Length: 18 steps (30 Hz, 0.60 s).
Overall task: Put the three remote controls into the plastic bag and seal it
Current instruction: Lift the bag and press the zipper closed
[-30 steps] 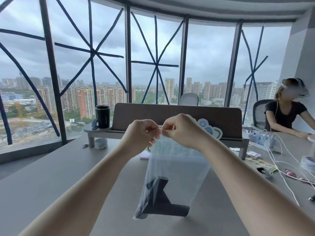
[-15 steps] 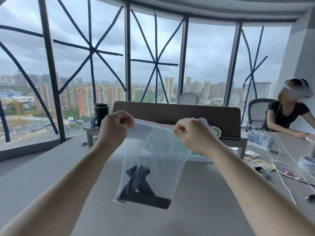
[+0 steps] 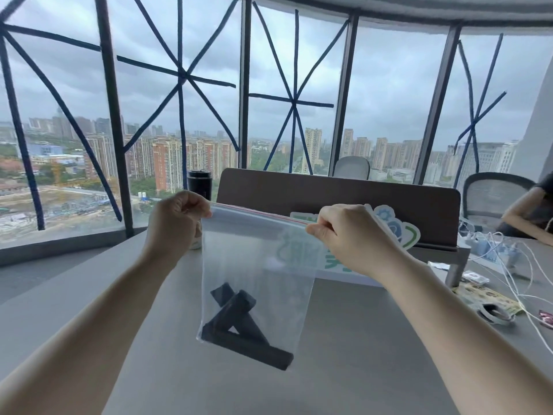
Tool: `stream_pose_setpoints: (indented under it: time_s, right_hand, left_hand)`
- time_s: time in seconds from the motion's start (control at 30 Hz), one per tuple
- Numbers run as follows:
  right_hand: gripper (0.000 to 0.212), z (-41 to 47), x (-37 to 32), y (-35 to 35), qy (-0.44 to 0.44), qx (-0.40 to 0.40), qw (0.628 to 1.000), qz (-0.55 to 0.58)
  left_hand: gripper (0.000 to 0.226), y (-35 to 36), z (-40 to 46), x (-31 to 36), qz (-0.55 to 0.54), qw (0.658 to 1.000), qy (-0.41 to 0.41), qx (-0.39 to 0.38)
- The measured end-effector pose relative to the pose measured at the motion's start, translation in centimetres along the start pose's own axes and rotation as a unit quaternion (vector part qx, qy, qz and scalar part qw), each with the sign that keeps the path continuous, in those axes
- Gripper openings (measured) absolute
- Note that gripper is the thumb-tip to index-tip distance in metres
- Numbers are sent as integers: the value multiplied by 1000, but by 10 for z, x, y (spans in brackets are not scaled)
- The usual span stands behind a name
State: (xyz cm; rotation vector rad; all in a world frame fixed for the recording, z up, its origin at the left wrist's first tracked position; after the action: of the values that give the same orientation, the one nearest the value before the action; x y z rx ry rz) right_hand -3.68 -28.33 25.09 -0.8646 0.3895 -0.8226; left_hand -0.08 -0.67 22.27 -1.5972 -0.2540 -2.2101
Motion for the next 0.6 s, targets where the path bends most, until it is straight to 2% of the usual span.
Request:
stream_pose_setpoints:
  time_s: [0.17,0.3,0.5,0.6]
  right_hand:
    - [42,47,12,44,11,-2,1000,15]
    - [40,95,25,93,14,28,999,32]
    - [32,157,18,142,-5,97,994,56]
    - [21,158,1,174,-19,99,989,111]
  left_hand:
    - [19,-10,42,-36,4,999,-42,0]
    - [22,-12,90,-66,-21,994,-96,-38]
    - [20,-38,161,-87,-66,993,-93,-8]
    - [21,-58,168,-112,-78,992,-104,5]
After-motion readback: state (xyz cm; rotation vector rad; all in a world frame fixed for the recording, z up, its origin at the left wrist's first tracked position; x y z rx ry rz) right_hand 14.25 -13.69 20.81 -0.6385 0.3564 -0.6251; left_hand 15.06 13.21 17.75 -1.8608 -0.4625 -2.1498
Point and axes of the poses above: each hand's wrist, its own z-axis towards the middle knuckle, its own y-axis out of the palm, x = y × z, the point moved 3 cm from there along z, towards the middle knuckle, and after that the axes turned 14 degrees about -y, right-handed, at the moved point
